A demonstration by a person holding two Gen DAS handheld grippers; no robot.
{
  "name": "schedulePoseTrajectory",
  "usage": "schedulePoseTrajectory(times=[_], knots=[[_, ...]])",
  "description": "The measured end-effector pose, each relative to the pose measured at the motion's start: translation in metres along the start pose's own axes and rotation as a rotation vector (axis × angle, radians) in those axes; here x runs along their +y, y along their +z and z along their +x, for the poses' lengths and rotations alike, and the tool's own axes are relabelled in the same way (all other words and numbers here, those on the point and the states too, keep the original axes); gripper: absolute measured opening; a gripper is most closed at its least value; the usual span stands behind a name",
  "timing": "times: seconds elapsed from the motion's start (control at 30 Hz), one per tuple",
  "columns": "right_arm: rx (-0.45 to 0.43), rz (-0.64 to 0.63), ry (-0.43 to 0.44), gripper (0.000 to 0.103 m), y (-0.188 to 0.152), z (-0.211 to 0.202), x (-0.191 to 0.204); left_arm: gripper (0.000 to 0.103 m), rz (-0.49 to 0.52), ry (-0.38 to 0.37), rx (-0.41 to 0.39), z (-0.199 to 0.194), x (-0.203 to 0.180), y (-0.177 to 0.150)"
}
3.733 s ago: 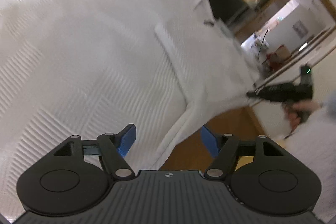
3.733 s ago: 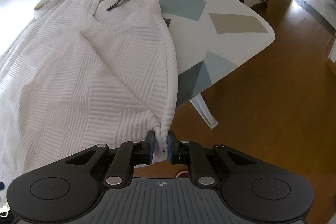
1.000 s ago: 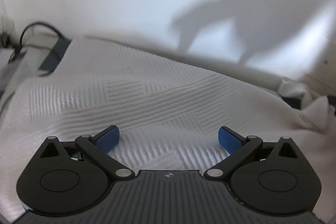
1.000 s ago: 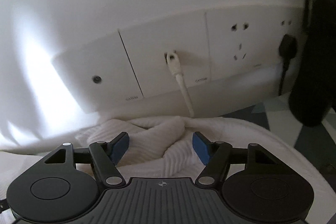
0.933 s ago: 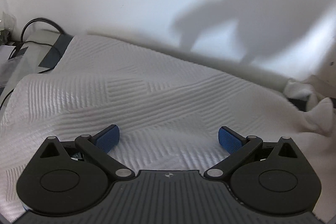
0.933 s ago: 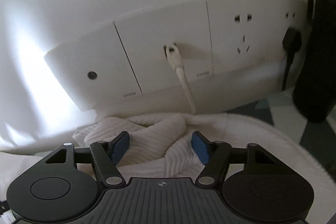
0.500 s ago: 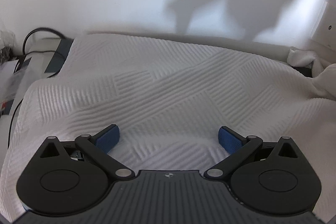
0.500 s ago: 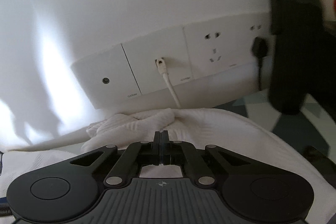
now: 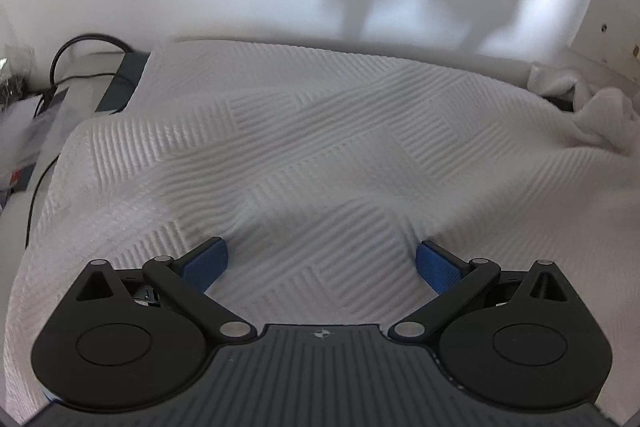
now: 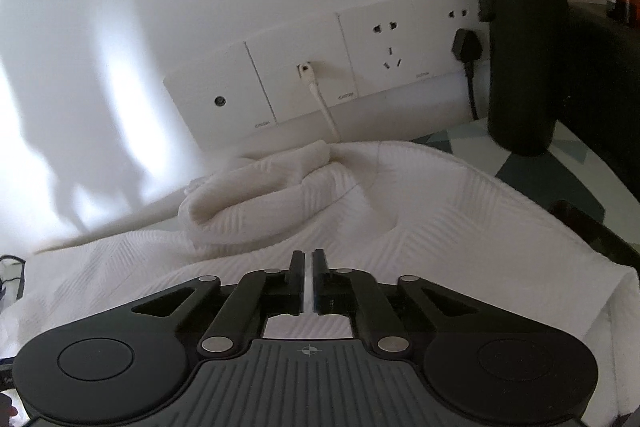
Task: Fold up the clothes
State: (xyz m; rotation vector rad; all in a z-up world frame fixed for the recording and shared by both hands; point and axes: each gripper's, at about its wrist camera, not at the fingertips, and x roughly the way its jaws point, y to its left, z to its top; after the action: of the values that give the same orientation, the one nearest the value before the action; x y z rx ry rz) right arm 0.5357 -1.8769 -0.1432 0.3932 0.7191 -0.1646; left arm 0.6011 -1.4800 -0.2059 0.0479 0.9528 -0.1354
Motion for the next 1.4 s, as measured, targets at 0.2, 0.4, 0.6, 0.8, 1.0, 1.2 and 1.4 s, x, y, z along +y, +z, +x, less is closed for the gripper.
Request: schedulePoseTrajectory(times=[0.2,0.4,0.6,0.8,1.0,1.2,1.4], knots=[[-0.006,0.018,0.006,0.034,0.019,0.020,0.001,0.102,0.006,0.003,-0.018,0.003,0.008,0.002],[0.006,0.072,0.022,0.039,0.044,0.057,0.002,0.103,0.028,0.002,-0.044,0.006,0.012,0.001],[0.001,0.128,0.017,0.063,0.058,0.093,0.010,0.103,0.032,0.003,-0.067,0.005,0.011,-0.002],[0.026,0.104,-0.027,0.005,0.056,0.112,0.017,0.103,0.033,0.002,-0.083,0.004,0.011,-0.004],[-0.053,0.140,0.036,0.002,0.033,0.070,-0.007,0.103,0.032,0.001,-0.090,0.003,0.012,-0.005],[-0.077,0.130,0.110,0.002,0.002,0.010,-0.020,0.103,0.031,0.001,-0.098,0.001,0.014,-0.008],[0.020,0.130,0.133,0.001,-0.061,-0.037,-0.025,0.103,0.034,-0.002,-0.113,-0.001,0.017,-0.012]])
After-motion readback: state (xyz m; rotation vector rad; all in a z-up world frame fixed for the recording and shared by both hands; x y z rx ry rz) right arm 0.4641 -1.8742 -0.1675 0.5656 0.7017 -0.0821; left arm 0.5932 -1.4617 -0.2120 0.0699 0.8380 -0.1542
